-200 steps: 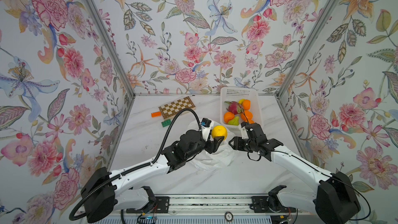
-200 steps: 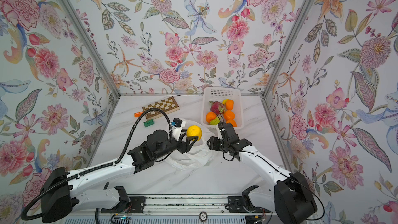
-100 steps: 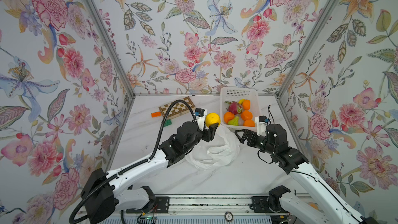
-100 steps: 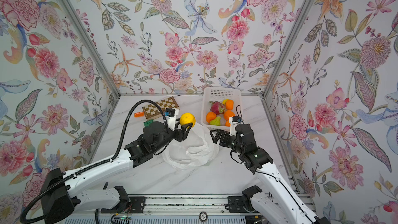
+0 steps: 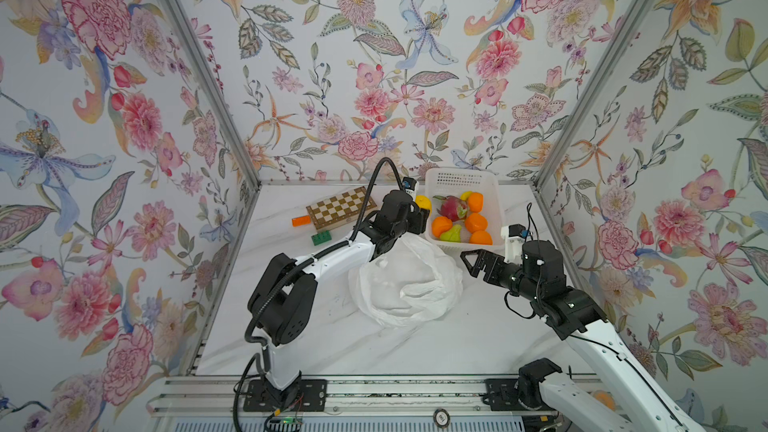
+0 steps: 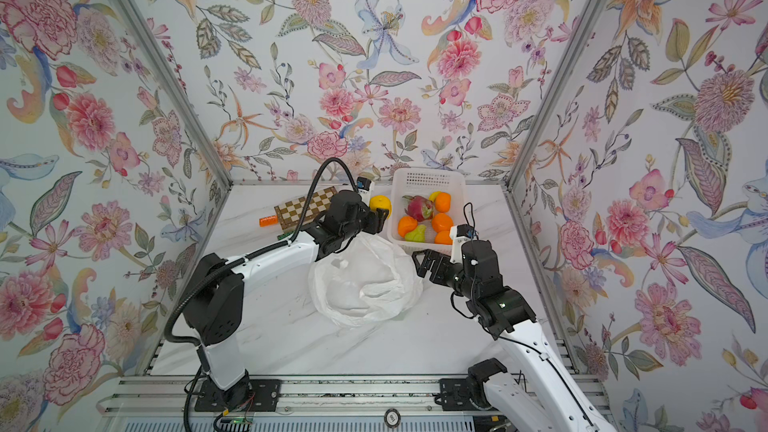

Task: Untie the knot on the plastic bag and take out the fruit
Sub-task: 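Lift the yellow lemon out with the left gripper and drop it into the basket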

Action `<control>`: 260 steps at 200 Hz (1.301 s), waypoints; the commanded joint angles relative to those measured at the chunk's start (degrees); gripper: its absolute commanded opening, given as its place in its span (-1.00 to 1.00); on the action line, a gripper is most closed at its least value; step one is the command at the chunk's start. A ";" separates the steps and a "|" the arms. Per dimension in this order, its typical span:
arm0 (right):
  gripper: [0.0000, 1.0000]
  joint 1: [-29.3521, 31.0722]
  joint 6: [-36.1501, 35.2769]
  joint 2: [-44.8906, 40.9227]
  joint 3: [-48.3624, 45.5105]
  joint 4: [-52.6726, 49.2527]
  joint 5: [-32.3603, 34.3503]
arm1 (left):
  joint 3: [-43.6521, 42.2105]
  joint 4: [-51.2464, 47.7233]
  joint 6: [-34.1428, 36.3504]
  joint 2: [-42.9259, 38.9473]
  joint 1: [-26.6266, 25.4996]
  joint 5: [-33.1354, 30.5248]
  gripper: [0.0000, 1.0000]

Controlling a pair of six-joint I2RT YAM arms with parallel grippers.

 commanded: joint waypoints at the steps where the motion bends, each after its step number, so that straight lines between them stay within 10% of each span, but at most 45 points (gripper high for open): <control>1: 0.98 -0.40 -1.47 0.24 1.75 -1.85 0.79 | 9.29 -4.25 3.31 6.25 0.44 2.75 0.09; 115: 0.98 -1.11 -2.20 0.01 3.69 -4.08 0.19 | 50.65 -22.68 8.89 35.82 0.63 -1.80 0.08; 167: 0.98 -1.06 -2.09 -1.06 5.87 -7.55 0.05 | 54.68 -20.43 7.18 41.92 0.89 1.68 0.11; 222: 0.98 -1.10 -2.19 -2.83 5.38 -9.18 0.50 | 54.88 -21.23 6.75 40.33 0.94 3.24 0.80; 260: 0.98 -1.08 -2.45 -3.14 5.83 -9.23 0.13 | 50.40 -20.93 6.81 34.10 1.01 3.64 0.92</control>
